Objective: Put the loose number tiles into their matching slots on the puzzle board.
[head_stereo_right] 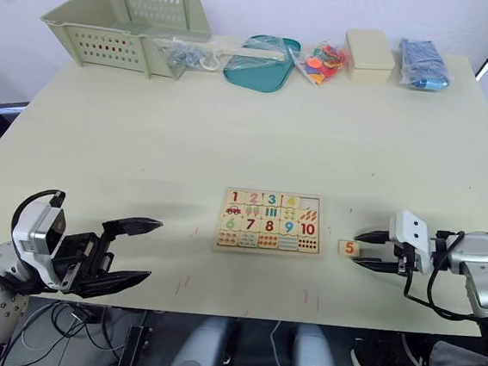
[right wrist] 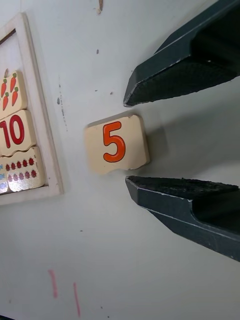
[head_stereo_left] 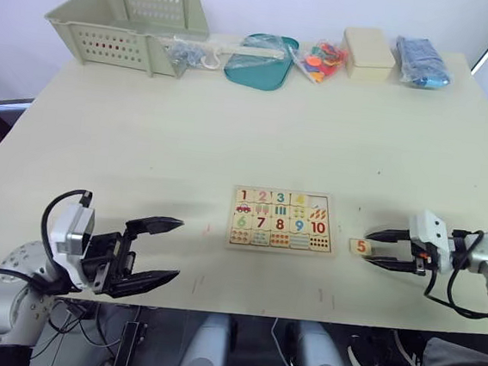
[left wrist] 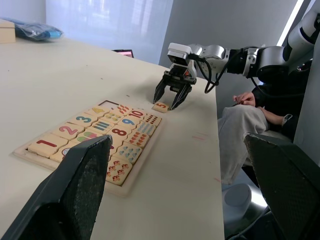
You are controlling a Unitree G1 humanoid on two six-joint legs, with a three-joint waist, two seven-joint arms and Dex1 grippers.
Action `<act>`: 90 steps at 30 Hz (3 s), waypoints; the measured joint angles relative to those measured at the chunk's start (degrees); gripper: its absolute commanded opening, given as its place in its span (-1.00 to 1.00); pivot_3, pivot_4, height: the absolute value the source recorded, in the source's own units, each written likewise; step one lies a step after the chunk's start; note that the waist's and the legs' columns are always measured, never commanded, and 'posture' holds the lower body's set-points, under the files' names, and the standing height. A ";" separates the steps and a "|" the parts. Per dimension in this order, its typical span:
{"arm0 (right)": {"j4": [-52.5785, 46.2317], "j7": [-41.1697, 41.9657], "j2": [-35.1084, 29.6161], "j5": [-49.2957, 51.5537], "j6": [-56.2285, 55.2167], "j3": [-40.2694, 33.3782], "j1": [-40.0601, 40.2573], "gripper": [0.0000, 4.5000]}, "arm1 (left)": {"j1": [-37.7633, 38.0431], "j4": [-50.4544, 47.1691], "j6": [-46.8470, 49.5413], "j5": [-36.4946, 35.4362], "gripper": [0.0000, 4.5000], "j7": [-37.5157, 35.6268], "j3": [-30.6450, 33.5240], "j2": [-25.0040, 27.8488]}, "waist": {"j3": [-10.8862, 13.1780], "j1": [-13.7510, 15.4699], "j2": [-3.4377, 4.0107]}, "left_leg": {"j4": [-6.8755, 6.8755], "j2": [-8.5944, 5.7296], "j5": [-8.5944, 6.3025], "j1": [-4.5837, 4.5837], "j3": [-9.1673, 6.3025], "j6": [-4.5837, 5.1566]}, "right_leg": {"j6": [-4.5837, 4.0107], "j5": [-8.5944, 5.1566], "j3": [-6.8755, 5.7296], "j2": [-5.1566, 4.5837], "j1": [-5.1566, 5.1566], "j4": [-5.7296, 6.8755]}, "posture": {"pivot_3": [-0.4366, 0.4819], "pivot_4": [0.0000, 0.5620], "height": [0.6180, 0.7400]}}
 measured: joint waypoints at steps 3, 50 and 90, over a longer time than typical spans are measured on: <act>-0.93 -0.19 0.00 -0.48 0.80 0.03 -0.01 0.03 | -0.05 0.00 0.01 0.00 1.00 0.03 0.00 0.00 | 0.00 0.00 0.00 | 0.00 0.00 0.00 0.00 0.00 0.00 | 0.00 0.00 0.00 0.00 0.00 0.00 | -0.05 -0.47 1.00; -25.36 -0.32 -4.51 -10.28 41.89 20.65 -34.97 -0.61 | 3.13 -0.64 -1.64 -0.04 1.00 -0.20 2.51 -1.04 | 0.04 0.15 0.07 | -0.04 -0.01 0.00 -0.19 -0.14 -0.01 | -0.01 0.00 -0.14 -0.34 -0.15 -0.13 | -0.05 -0.47 1.00; -5.73 0.14 10.00 -27.16 42.01 36.89 -46.14 -0.61 | 7.61 -5.54 -2.27 -0.61 1.00 5.12 5.61 -4.01 | 0.04 -0.19 0.07 | -0.01 -0.08 0.04 -0.60 -0.29 -0.07 | -0.02 0.00 -0.41 -0.45 -0.60 -0.05 | -0.05 -0.47 1.00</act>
